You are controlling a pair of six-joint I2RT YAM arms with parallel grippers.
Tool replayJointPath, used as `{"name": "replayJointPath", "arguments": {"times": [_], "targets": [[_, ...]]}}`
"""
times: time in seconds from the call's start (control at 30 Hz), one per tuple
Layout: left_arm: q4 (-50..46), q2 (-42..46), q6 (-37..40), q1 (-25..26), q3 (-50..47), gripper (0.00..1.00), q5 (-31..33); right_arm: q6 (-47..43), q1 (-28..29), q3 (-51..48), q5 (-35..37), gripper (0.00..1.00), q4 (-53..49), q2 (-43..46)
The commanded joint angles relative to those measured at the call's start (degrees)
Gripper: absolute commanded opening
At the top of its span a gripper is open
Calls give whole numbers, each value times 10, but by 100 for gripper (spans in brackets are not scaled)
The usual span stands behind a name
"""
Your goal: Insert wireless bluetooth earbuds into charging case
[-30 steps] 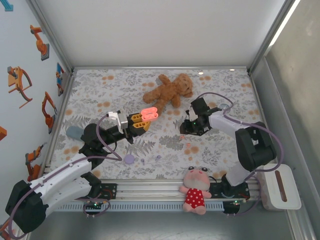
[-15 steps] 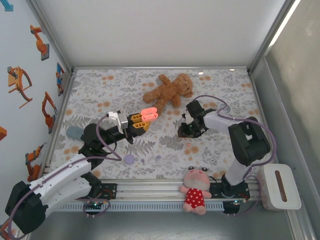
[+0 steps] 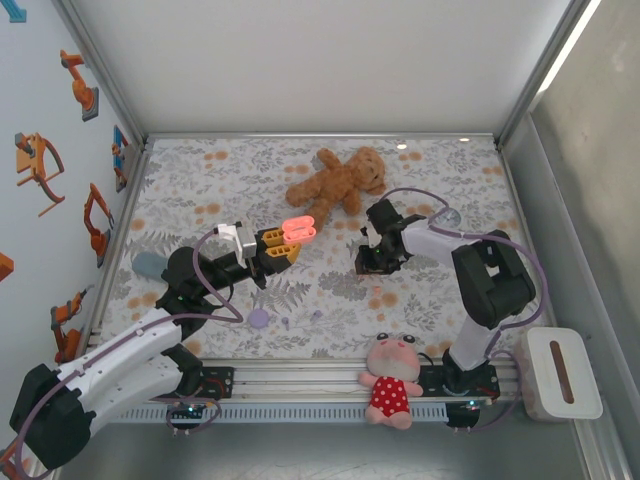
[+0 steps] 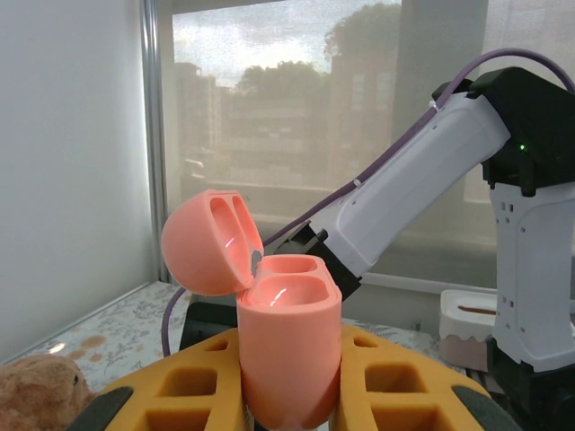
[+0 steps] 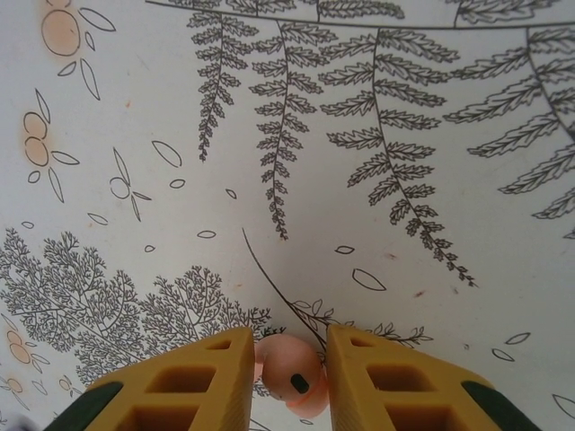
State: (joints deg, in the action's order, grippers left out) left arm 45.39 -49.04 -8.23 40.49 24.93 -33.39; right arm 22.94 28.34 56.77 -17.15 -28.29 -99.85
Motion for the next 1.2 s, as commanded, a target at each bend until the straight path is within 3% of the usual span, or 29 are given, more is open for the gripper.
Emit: {"name": "replayJointPath", "arguments": {"times": [0.0, 0.73, 1.17], "targets": [[8, 10, 9, 2, -1, 15, 3, -5, 5, 12, 10, 24, -14, -7], [-1, 16, 9, 2, -5, 15, 7, -23, 7, 19, 16, 18, -28, 40], [17, -9, -9, 3, -14, 15, 17, -65, 13, 75, 59, 18, -89, 216]]}}
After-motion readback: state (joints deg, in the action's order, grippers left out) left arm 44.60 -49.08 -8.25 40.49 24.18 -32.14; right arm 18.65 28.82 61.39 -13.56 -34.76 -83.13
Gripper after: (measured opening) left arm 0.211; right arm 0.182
